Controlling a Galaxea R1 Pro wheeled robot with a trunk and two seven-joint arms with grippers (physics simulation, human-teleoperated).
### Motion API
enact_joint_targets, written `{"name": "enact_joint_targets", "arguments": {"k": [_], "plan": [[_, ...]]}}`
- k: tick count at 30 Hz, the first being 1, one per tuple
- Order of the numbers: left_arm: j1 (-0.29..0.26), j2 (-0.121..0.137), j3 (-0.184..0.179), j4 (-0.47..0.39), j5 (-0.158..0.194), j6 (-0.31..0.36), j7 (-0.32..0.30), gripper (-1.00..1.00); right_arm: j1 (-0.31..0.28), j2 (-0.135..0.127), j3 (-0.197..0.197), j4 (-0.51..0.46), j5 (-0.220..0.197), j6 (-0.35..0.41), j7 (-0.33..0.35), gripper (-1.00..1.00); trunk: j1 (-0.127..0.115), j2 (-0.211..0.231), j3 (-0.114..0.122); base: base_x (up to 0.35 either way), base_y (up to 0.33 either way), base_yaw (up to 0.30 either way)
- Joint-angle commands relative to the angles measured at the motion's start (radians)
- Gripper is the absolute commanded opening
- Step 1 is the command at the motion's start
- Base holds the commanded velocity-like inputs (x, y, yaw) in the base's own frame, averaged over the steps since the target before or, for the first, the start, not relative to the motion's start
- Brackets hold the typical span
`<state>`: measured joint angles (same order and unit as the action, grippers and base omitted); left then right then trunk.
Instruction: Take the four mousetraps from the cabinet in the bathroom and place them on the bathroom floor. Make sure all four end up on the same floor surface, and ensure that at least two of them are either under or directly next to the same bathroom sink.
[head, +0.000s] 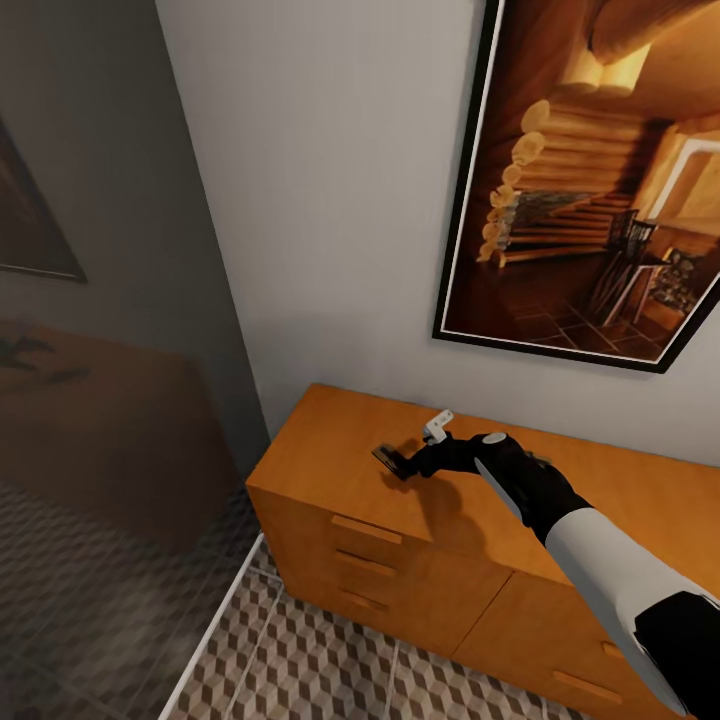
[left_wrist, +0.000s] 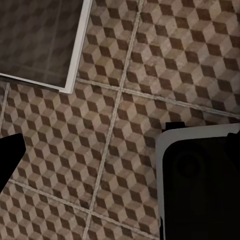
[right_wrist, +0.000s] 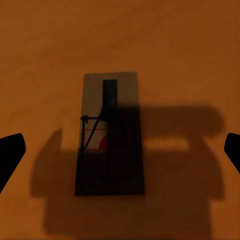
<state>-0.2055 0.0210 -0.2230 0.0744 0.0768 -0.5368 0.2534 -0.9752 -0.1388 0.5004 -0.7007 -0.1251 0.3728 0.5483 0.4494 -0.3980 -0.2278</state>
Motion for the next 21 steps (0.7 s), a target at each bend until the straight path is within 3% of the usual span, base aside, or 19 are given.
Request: {"name": "enact_joint_targets", "arguments": {"k": [1, 21], "plan": [[-0.002, -0.001, -0.009, 0.004, 0.008, -0.006, 0.001, 1.00, -0.001, -0.001, 0.004, -0.001, -0.011, 0.007, -0.002, 1.00, 0.001, -0.002, -0.002, 0.000, 0.000, 0.000], [-0.002, -0.001, -0.009, 0.004, 0.008, -0.006, 0.001, 1.00, -0.001, -0.002, 0.004, 0.004, -0.019, 0.005, -0.002, 1.00, 0.001, -0.002, -0.007, 0.000, 0.000, 0.000]]}}
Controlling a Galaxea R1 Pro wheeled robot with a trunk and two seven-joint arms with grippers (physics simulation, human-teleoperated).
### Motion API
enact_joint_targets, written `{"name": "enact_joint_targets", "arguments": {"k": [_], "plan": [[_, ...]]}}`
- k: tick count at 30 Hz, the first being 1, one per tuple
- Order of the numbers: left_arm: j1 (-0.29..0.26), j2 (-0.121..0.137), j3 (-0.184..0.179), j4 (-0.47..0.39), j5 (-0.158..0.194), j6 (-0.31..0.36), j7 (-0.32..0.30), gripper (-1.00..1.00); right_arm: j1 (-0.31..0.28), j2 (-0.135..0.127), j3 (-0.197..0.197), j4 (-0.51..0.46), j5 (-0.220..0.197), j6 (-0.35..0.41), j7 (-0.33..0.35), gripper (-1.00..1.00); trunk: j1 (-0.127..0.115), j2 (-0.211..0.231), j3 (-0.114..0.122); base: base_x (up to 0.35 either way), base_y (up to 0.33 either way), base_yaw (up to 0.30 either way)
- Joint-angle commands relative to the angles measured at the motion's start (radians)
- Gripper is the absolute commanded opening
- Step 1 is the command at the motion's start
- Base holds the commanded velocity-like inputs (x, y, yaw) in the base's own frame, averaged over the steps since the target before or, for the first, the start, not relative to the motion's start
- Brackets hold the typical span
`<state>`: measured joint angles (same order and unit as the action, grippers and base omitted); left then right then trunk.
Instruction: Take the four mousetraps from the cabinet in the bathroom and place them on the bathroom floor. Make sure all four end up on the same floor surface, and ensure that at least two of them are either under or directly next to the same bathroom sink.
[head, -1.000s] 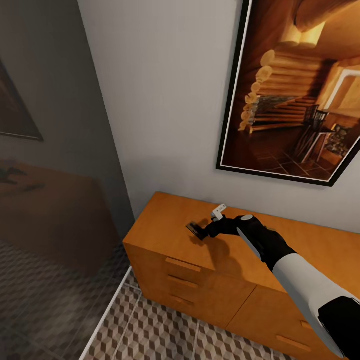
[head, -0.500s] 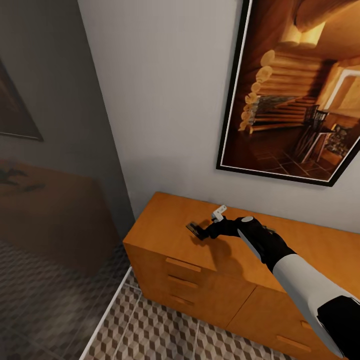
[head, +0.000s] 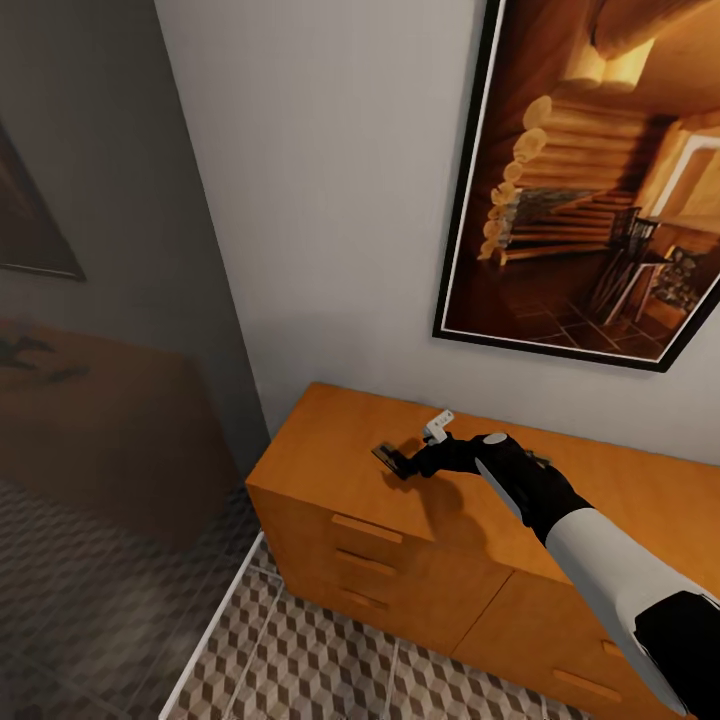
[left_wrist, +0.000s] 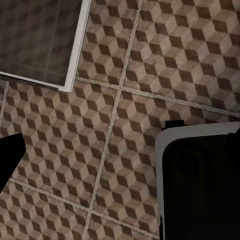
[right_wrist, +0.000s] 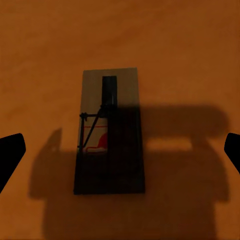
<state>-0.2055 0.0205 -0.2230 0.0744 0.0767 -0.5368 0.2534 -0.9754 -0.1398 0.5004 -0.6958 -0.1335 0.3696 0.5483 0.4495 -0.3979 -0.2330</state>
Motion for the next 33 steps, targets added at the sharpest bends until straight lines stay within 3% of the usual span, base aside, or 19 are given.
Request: {"name": "enact_joint_targets", "arguments": {"k": [1, 33], "plan": [[-0.002, -0.001, -0.009, 0.004, 0.008, -0.006, 0.001, 1.00, -0.001, -0.001, 0.004, -0.001, -0.011, 0.008, -0.002, 1.00, 0.001, -0.002, -0.003, 0.000, 0.000, 0.000], [-0.002, -0.001, -0.009, 0.004, 0.008, -0.006, 0.001, 1.00, -0.001, 0.002, 0.004, -0.001, -0.013, 0.008, -0.002, 1.00, 0.001, -0.002, -0.052, 0.000, 0.000, 0.000]]}}
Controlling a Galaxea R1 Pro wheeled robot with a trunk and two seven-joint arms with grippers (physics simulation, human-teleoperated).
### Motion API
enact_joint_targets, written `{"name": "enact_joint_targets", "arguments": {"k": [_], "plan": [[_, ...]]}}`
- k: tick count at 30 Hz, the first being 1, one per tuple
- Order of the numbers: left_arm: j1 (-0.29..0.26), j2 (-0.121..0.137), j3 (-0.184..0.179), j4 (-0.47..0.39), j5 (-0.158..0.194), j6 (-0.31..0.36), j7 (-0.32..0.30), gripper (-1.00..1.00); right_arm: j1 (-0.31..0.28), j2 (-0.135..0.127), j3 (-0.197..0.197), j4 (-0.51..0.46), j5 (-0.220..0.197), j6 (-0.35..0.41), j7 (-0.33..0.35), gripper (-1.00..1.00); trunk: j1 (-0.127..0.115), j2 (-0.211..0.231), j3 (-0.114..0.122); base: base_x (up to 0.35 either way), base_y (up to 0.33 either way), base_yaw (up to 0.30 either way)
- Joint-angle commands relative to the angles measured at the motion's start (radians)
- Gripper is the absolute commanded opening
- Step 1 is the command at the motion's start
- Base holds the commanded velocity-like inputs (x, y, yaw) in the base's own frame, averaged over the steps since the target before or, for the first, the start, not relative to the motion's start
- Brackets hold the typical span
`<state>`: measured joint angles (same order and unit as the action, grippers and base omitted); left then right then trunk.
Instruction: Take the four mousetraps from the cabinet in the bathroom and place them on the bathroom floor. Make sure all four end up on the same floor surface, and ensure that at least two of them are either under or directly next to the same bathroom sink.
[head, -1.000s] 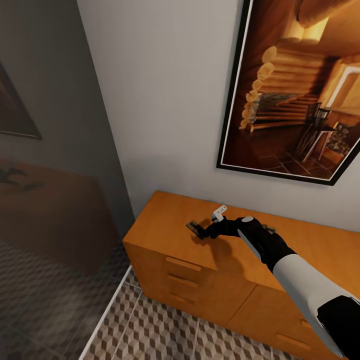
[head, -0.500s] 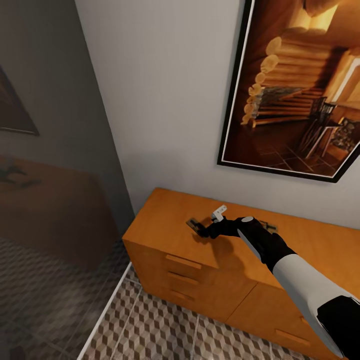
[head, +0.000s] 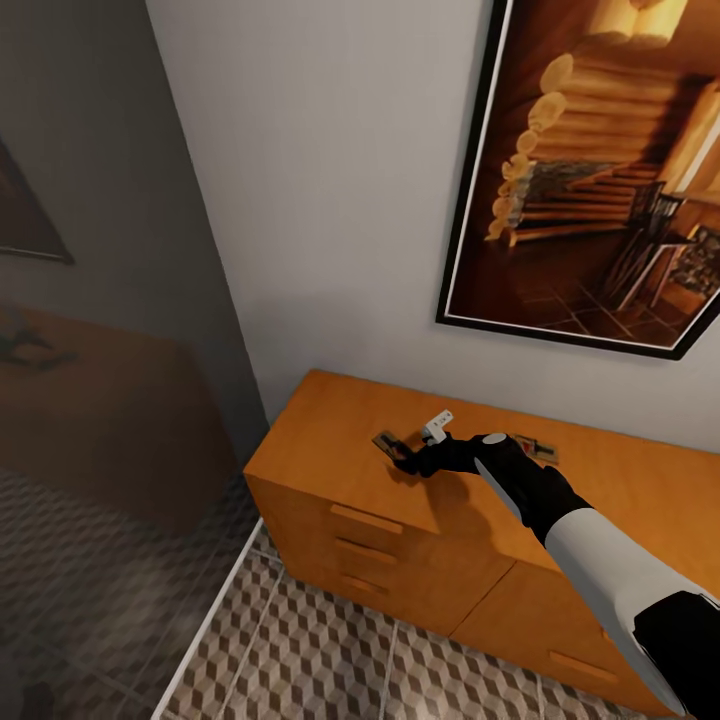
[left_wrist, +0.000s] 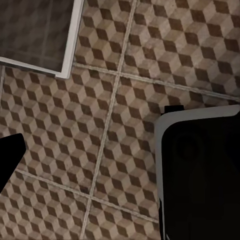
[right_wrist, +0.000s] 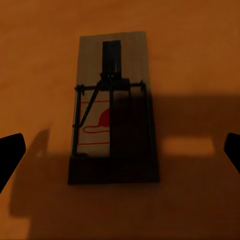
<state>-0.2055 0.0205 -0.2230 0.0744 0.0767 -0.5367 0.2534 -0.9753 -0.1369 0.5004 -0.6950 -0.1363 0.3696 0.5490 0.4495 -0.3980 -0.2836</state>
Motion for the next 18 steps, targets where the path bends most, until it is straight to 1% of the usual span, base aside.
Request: {"name": "enact_joint_targets", "arguments": {"k": [1, 8, 13, 18], "plan": [[-0.002, -0.001, -0.009, 0.004, 0.008, -0.006, 0.001, 1.00, -0.001, -0.001, 0.004, -0.001, -0.012, 0.008, -0.002, 1.00, 0.001, -0.002, -0.003, 0.000, 0.000, 0.000], [-0.002, -0.001, -0.009, 0.004, 0.008, -0.006, 0.002, 1.00, -0.001, -0.002, 0.004, -0.001, -0.024, 0.007, 0.000, 1.00, 0.001, -0.002, -0.005, 0.000, 0.000, 0.000], [-0.002, -0.001, -0.009, 0.004, 0.008, -0.006, 0.001, 1.00, -0.001, -0.003, 0.003, -0.001, -0.045, 0.006, 0.024, 1.00, 0.001, -0.002, -0.006, 0.000, 0.000, 0.000], [-0.002, -0.001, -0.009, 0.004, 0.008, -0.006, 0.002, 1.00, -0.001, -0.004, 0.003, -0.001, -0.053, 0.006, 0.041, 1.00, 0.001, -0.002, -0.006, 0.000, 0.000, 0.000]]}}
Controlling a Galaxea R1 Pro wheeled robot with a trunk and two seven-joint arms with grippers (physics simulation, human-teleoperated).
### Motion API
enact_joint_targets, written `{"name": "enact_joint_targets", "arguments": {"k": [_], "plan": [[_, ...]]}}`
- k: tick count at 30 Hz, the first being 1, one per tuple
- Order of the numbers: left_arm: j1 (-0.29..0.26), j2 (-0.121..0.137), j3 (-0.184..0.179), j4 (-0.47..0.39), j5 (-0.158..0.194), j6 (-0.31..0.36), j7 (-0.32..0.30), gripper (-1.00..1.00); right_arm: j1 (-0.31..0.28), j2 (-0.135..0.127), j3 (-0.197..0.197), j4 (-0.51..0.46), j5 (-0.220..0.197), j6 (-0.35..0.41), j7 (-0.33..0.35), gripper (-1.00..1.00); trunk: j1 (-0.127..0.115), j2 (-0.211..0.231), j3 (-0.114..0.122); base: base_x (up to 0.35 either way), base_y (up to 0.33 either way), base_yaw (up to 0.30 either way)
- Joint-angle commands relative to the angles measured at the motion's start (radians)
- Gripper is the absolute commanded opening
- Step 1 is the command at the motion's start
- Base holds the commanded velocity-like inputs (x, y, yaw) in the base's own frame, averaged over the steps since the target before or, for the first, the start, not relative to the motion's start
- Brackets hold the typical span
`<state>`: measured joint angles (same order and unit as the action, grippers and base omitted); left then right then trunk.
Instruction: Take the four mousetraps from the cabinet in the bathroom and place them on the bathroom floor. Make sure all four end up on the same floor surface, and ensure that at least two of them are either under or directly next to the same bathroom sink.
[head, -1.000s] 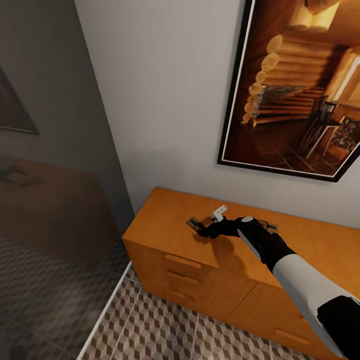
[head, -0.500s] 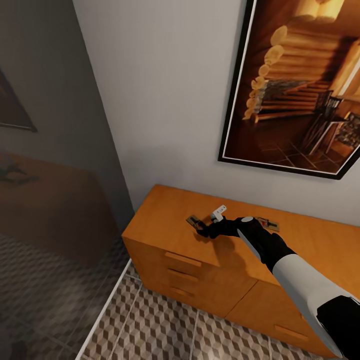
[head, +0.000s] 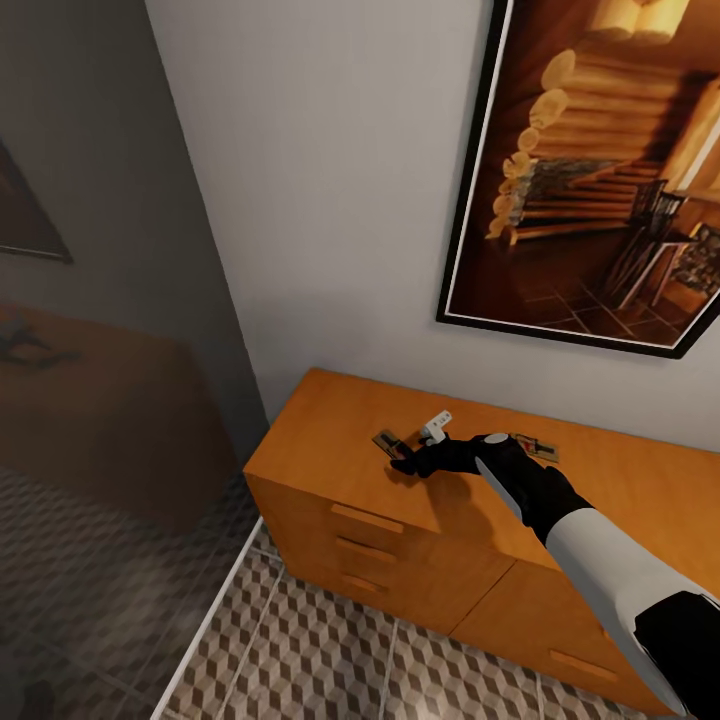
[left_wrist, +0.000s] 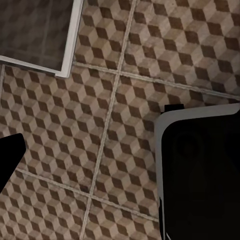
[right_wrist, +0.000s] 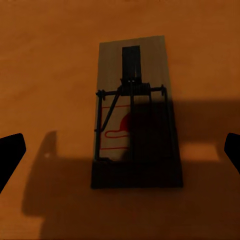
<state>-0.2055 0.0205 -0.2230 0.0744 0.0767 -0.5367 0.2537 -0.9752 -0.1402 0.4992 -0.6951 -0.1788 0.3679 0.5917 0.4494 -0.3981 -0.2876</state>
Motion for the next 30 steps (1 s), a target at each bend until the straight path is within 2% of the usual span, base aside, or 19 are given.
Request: {"name": "enact_joint_targets", "arguments": {"k": [1, 30], "plan": [[-0.002, -0.001, -0.009, 0.004, 0.008, -0.006, 0.001, 1.00, -0.001, -0.002, 0.004, -0.001, -0.011, 0.008, 0.000, 1.00, 0.001, -0.002, -0.002, 0.000, 0.000, 0.000], [-0.002, -0.001, -0.009, 0.004, 0.008, -0.006, 0.001, 1.00, -0.002, -0.010, 0.004, -0.001, -0.012, 0.008, 0.006, 1.00, 0.001, -0.002, -0.002, 0.020, 0.000, 0.000]]}}
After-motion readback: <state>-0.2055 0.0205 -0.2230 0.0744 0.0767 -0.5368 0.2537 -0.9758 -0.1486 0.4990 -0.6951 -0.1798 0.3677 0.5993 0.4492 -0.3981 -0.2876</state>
